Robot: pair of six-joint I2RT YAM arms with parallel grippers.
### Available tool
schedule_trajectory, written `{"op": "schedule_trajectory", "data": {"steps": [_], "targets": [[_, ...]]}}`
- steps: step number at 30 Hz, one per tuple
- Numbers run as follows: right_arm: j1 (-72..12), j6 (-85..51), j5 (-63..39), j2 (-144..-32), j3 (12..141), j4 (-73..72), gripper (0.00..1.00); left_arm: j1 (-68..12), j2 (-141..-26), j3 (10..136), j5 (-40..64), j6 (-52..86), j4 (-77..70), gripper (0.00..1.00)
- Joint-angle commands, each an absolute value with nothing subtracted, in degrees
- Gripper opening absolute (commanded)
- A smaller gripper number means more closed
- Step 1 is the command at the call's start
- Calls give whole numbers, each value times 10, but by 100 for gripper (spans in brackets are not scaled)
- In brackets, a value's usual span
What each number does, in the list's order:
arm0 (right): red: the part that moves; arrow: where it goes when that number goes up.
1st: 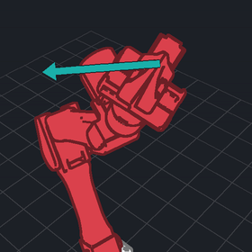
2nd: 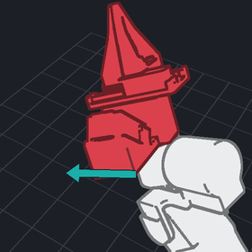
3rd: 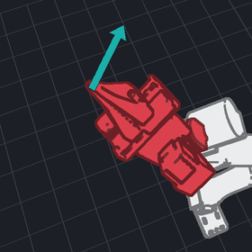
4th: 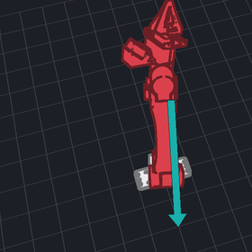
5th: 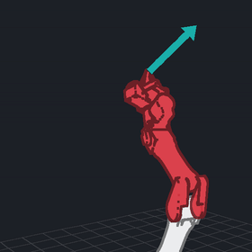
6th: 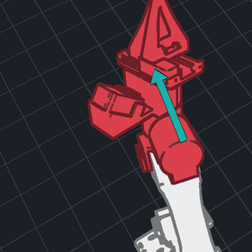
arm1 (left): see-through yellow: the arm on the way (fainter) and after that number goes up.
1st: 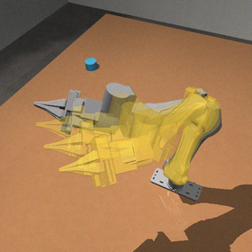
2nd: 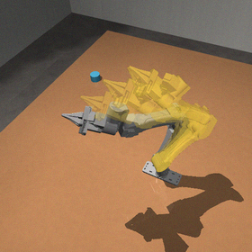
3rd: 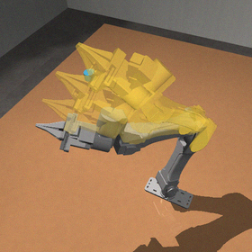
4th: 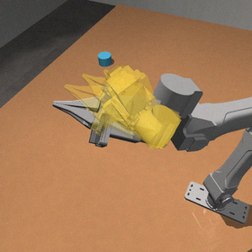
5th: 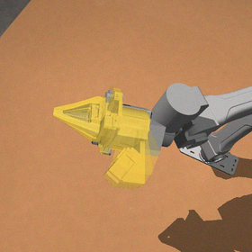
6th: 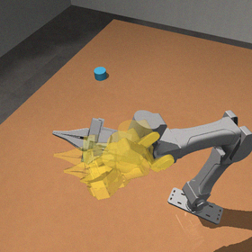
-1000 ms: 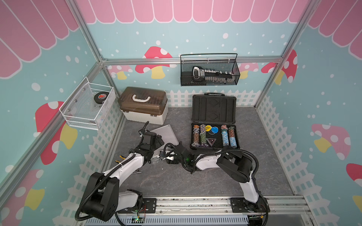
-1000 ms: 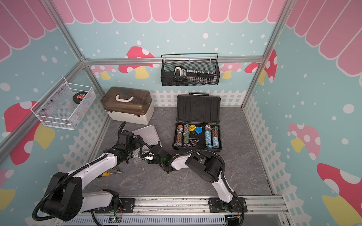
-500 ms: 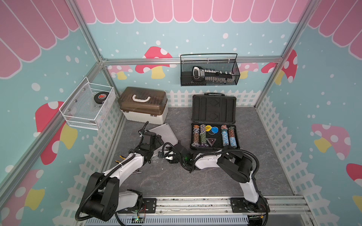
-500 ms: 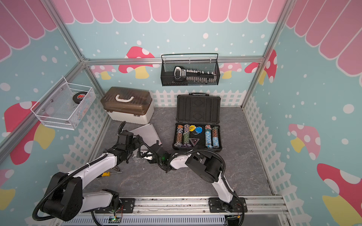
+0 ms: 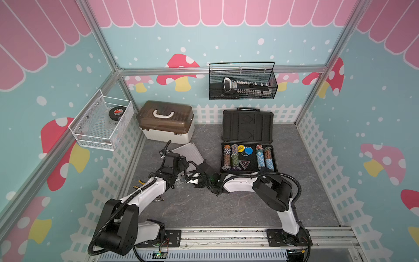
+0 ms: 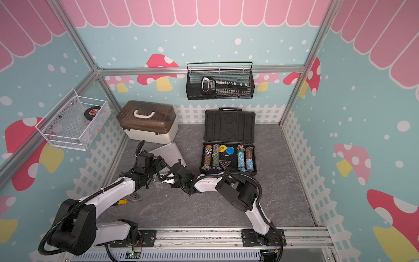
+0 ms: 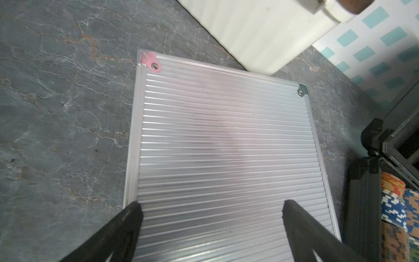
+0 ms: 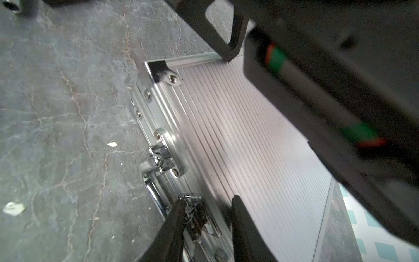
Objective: Close the poker set cases
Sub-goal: Fasten the fastener on the poker set case.
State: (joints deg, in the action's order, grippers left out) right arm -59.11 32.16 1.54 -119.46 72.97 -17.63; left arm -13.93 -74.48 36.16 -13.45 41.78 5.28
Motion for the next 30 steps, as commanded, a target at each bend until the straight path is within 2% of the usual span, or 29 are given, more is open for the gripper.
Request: {"op": "schedule_trajectory", "data": {"steps": [1,12,23,30], "targets": [[-587,322,-39,-1242,730,-55,28,-135,-757,345,-125,432,75,98],[-576,318,-100,-1254,766,-11,13,-132,-751,347,-126,427,77,98],[-558,301,-151,-1245,793,-7,10,-127,-746,350,-123,424,79,97],[-542,273,-176,-1224,792,-19,28,-127,-748,352,-121,421,80,97]]}}
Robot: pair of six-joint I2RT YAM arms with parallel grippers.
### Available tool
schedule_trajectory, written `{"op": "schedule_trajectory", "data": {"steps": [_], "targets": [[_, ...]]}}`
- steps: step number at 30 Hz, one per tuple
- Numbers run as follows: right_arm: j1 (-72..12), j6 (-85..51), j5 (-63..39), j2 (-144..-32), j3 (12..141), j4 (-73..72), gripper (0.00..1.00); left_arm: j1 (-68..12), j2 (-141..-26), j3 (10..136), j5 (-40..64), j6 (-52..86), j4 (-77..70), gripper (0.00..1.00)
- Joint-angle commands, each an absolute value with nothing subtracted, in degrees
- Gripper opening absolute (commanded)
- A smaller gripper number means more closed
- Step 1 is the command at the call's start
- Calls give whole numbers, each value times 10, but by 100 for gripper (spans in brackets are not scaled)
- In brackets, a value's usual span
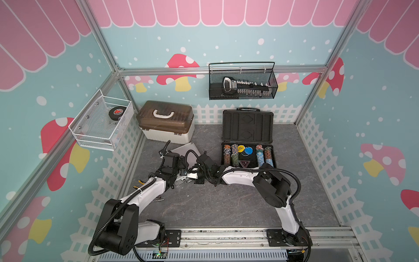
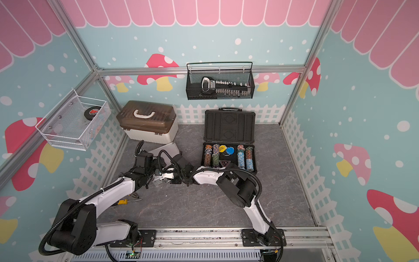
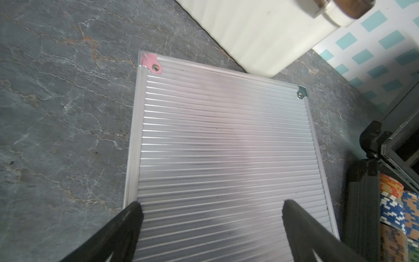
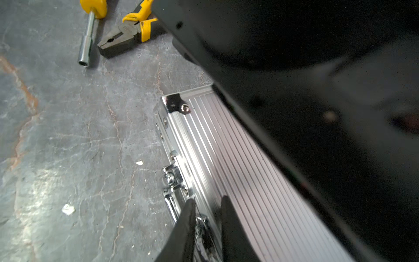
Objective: Close the poker set cases
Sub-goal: Fasten the fastener on the poker set case.
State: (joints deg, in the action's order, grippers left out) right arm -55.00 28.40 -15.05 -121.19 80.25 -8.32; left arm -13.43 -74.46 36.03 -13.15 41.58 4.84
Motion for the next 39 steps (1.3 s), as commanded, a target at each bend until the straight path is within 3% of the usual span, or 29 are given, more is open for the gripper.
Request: {"op": "schedule_trajectory", "data": {"steps": [1,4,10,24,39], "targets": [[-539,269,-182,-1217,792,-16,31,-126,-747,352,-121,420,79,97],[-531,260,-204,-1206,795,-1,39,-127,-747,352,-120,421,79,97],[-521,276,-201,-1207,815,50,45,-126,-746,351,-118,422,77,97],[-497,299,-181,-1242,860,105,39,-127,-740,348,-115,423,74,97],[-495,289,-175,-1236,854,105,42,-127,-738,347,-114,420,75,97]]}}
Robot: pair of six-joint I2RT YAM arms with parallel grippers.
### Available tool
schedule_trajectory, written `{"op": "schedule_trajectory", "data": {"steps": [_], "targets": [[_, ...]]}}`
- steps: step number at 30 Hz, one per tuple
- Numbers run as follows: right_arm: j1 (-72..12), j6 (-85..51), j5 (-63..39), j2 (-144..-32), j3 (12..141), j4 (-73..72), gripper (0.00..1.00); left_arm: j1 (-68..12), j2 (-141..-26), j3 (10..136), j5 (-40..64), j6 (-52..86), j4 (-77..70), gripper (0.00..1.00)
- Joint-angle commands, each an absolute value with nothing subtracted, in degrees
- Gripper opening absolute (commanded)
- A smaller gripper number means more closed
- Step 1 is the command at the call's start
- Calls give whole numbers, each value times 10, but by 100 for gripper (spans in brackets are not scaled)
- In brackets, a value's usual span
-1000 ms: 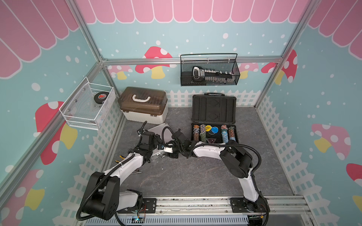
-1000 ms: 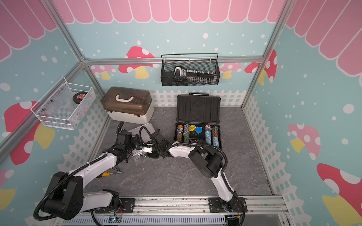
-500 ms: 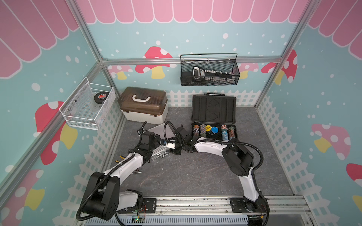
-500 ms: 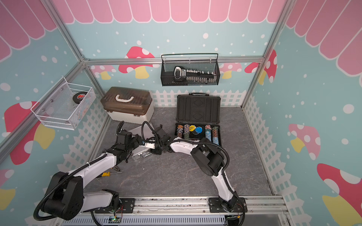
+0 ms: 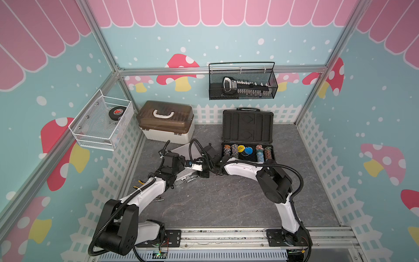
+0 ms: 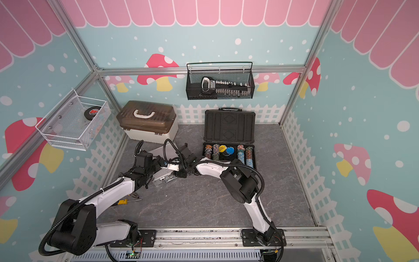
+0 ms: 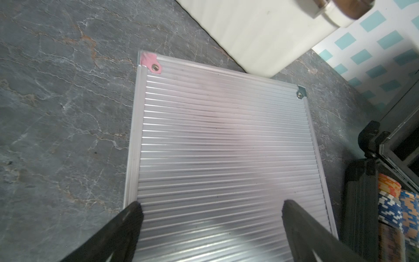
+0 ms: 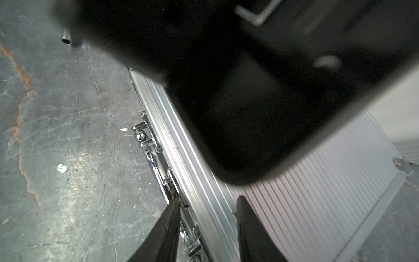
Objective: Close the poker set cases
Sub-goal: Fasten the fastener on the poker set case.
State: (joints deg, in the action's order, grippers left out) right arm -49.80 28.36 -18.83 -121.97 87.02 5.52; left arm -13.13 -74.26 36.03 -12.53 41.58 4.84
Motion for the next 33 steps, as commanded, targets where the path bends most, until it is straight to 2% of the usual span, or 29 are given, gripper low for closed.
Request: {"op": "schedule_trajectory", "data": {"steps": [1,6,11,27,33], "targets": [[-493,293,-174,-1231,848,105,43,-127,-738,346,-114,420,75,97],[-491,319,-171,-1217,838,133,45,-127,-737,346,-115,420,76,97],[-489,304,-124,-1217,838,114,46,-126,-734,344,-113,422,74,97],[-488,336,-220,-1198,852,188,51,-127,-733,347,-116,419,77,97],[-501,326,-205,-1208,860,168,55,-126,-736,346,-117,420,73,97]]}}
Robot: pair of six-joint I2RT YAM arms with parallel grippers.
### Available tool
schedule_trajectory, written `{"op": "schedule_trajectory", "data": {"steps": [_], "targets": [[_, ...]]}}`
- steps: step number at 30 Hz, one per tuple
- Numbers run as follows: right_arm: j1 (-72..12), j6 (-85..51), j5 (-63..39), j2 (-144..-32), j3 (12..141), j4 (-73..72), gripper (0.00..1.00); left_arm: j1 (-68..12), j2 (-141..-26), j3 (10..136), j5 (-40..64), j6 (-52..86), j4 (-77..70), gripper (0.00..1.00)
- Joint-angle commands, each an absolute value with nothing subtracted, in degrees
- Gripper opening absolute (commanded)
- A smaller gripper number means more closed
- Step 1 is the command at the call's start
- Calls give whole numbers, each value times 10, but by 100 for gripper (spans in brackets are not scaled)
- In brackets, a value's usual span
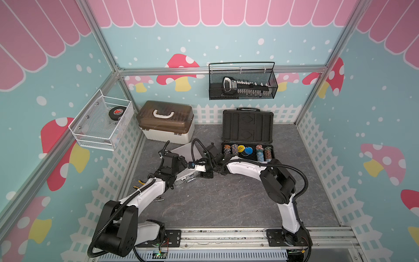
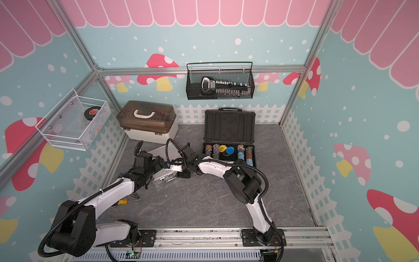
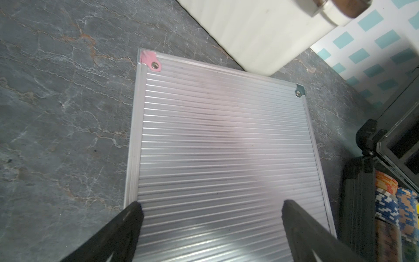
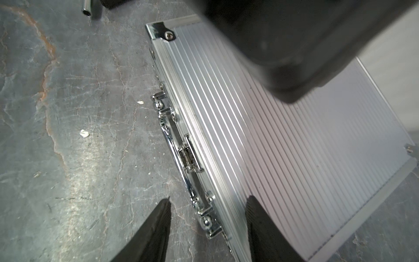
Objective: Close the poker set cases
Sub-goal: Fasten the fastener on the poker set case.
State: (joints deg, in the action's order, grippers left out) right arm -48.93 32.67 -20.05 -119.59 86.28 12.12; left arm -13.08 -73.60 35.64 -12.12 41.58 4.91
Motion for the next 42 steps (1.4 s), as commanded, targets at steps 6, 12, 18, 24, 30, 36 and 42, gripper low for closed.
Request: {"op": "schedule_trajectory", "data": {"steps": [6,12,18,24,30,36,42], "targets": [[-509,306,-183,-1217,856,107,55,-126,-741,345,-115,423,66,97],[-511,299,-184,-1229,872,97,55,-126,-741,344,-112,423,63,97],[-512,290,-176,-1242,884,97,53,-126,-738,341,-111,424,61,97],[-512,268,-154,-1255,892,84,48,-125,-735,339,-112,423,61,97],[-512,256,-142,-1258,893,78,40,-125,-735,338,-111,422,60,97],[-512,239,-136,-1263,891,76,36,-124,-732,335,-110,422,59,97],[-512,209,-127,-1261,892,58,36,-121,-734,333,-112,421,58,97]]}}
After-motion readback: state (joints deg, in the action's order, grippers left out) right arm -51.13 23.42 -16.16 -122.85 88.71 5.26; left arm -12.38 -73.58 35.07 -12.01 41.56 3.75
